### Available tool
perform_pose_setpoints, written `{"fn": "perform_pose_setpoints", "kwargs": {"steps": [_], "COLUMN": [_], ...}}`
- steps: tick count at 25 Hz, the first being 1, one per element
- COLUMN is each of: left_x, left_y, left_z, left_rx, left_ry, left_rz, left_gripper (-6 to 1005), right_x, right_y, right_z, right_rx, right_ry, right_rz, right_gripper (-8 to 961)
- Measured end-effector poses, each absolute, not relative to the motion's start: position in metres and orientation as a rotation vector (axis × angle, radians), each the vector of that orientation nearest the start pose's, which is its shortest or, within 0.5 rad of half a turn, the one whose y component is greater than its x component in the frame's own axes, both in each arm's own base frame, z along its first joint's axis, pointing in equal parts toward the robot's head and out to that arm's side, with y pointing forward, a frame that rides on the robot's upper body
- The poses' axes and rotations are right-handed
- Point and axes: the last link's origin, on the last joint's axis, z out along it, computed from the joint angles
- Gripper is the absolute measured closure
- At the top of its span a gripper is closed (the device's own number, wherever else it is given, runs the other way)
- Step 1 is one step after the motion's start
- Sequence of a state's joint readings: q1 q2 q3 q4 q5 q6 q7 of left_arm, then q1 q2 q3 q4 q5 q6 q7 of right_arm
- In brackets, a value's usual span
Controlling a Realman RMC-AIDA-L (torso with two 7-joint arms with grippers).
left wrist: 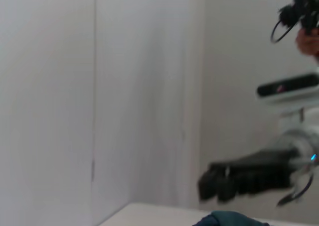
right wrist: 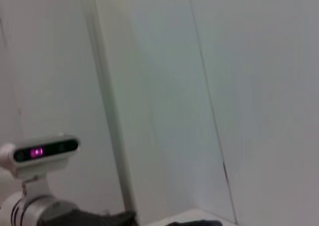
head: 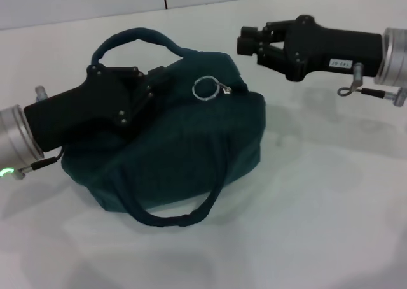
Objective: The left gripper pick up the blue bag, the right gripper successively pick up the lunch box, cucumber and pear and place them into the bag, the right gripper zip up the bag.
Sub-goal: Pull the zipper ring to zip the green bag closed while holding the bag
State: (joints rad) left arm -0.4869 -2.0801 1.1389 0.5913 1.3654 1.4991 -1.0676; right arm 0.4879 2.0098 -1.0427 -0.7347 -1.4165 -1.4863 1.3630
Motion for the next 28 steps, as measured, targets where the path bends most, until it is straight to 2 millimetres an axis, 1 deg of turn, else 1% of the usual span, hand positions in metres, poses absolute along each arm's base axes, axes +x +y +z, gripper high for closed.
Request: {"fn": "perform_pose_setpoints", "kwargs": {"steps": [5,9,12,17,23,28], "left_x": [-0.199,-0.195,-0.197,-0.202,-0.214,-0.224], "left_y": [0.325,0.328,0.334,0.346,0.358,0.356], "left_z": [-0.016,-0.014,-0.015,-0.016,-0.019,-0.014], "left_rx": [-2.637,-2.627,-2.611,-2.567,-2.498,-2.439], "left_ry": [-0.199,-0.185,-0.202,-0.237,-0.307,-0.342], "left_rz": [-1.157,-1.145,-1.108,-1.018,-0.923,-0.931], "left_gripper": [938,939,939,938,939,938], "right_x": [0.207,0.205,0.202,0.203,0.210,0.216], "right_y": [0.351,0.347,0.340,0.330,0.327,0.333], "right_z": [0.027,0.026,0.028,0.033,0.033,0.033], "right_rx": [-2.613,-2.639,-2.670,-2.688,-2.672,-2.629], "right_ry": [0.383,0.367,0.334,0.299,0.337,0.375], "right_rz": [1.036,1.052,1.089,1.120,1.113,1.074], "right_gripper": [766,766,767,767,768,768]}}
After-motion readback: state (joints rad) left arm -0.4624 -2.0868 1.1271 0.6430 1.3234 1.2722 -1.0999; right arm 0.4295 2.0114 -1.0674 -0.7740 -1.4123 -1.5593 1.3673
